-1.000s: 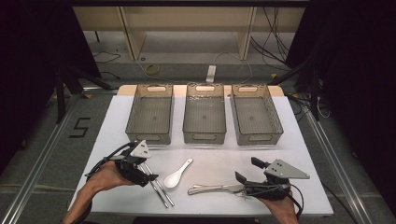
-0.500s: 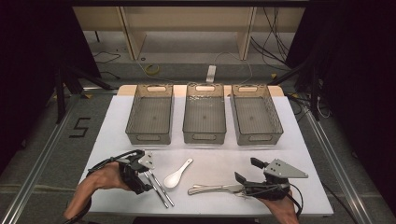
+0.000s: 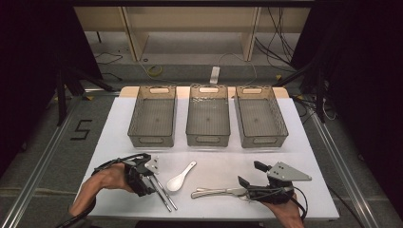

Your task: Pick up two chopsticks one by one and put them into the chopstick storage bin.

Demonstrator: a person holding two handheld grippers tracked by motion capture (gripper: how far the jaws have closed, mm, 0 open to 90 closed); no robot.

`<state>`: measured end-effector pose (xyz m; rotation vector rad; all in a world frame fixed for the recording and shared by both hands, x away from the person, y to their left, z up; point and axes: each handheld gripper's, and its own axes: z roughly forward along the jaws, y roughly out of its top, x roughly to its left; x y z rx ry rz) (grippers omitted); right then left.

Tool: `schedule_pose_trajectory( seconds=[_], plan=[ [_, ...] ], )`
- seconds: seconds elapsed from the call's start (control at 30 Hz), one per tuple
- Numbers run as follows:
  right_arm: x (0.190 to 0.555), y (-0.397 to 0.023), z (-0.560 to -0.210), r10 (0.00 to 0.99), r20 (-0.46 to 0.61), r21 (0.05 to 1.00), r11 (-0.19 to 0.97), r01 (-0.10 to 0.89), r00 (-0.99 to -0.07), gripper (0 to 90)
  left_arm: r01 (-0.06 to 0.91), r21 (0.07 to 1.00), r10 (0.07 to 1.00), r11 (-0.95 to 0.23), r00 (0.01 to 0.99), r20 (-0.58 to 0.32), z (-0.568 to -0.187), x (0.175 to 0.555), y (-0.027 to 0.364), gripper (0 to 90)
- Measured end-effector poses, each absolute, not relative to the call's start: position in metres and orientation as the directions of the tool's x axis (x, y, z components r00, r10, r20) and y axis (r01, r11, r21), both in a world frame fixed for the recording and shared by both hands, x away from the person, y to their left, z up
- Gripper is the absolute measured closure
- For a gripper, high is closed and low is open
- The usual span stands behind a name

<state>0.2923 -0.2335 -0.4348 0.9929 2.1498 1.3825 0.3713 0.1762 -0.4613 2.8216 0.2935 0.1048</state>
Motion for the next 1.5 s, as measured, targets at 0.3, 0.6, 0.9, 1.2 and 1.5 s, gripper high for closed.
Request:
schedule_pose_trajectory(
  seconds=[0.3,0.6,0.9,1.2,1.5],
  plan=[
    [0.292,-0.233,-0.435,0.738,0.043,0.898,0.267,0.35,-0.674,23.6,0.167,0.28,0.184,-0.946,0.982,0.038,-0.465,0.373,0.175,34.2],
    [0.292,-0.232,-0.435,0.735,0.035,0.897,0.276,0.346,-0.678,23.9,0.169,0.243,0.181,-0.955,0.983,0.028,-0.465,0.372,0.175,37.9],
    [0.292,-0.231,-0.435,0.733,0.025,0.893,0.289,0.345,-0.679,24.2,0.197,0.213,0.204,-0.957,0.979,0.013,-0.465,0.371,0.172,44.2],
    [0.29,-0.231,-0.434,0.739,0.012,0.898,0.289,0.333,-0.674,25.4,0.182,0.206,0.189,-0.961,0.982,0.013,-0.463,0.366,0.172,54.4],
    [0.29,-0.231,-0.434,0.74,0.005,0.897,0.294,0.33,-0.672,25.7,0.157,0.2,0.164,-0.967,0.986,0.019,-0.462,0.361,0.17,65.3]
  ],
)
